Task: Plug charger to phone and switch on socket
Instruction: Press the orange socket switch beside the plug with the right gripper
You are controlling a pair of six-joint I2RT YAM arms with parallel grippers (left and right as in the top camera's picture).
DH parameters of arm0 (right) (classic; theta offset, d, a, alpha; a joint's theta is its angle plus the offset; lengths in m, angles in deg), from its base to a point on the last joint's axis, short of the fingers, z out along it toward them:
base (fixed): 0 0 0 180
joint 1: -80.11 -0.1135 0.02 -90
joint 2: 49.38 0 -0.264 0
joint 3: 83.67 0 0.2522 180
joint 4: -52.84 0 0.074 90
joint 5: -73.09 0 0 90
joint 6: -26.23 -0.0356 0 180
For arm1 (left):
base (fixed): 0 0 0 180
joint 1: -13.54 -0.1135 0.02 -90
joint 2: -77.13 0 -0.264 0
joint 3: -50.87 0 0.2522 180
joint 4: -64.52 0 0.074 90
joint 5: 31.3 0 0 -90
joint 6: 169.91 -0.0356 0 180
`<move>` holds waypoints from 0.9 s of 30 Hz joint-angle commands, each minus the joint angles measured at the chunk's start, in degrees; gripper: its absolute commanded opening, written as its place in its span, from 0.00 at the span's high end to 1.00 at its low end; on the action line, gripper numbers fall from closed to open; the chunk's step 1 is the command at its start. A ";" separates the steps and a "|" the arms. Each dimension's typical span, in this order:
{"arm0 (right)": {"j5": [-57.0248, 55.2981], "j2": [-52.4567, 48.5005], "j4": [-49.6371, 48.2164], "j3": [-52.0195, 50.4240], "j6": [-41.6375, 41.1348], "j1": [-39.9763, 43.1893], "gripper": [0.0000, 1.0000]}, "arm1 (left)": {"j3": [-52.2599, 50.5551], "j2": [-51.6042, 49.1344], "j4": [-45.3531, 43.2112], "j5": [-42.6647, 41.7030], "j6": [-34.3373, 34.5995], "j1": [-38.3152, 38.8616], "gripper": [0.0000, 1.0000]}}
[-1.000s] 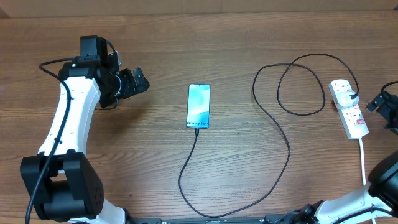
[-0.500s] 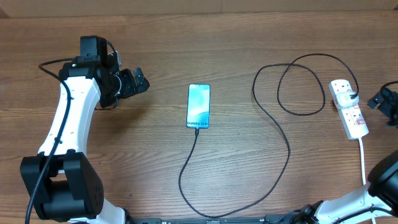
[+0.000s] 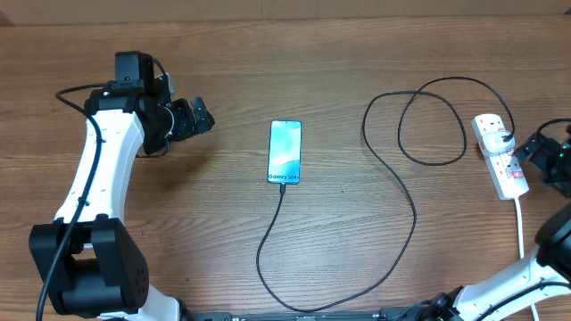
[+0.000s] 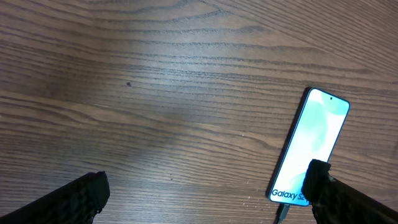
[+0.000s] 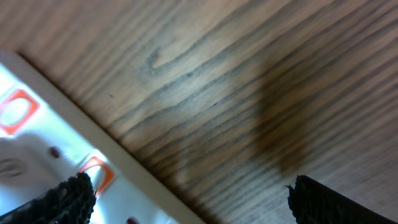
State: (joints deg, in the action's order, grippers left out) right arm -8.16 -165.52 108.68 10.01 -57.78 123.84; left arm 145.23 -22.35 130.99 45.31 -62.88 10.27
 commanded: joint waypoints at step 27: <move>1.31 -2.93 0.39 -0.11 -0.24 -0.37 0.00 | 0.52 1.14 -0.07 0.50 0.13 -0.04 0.00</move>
State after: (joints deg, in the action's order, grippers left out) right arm -5.03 -166.98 107.26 10.21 -59.09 123.88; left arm 145.23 -22.35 130.99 45.31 -62.88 10.27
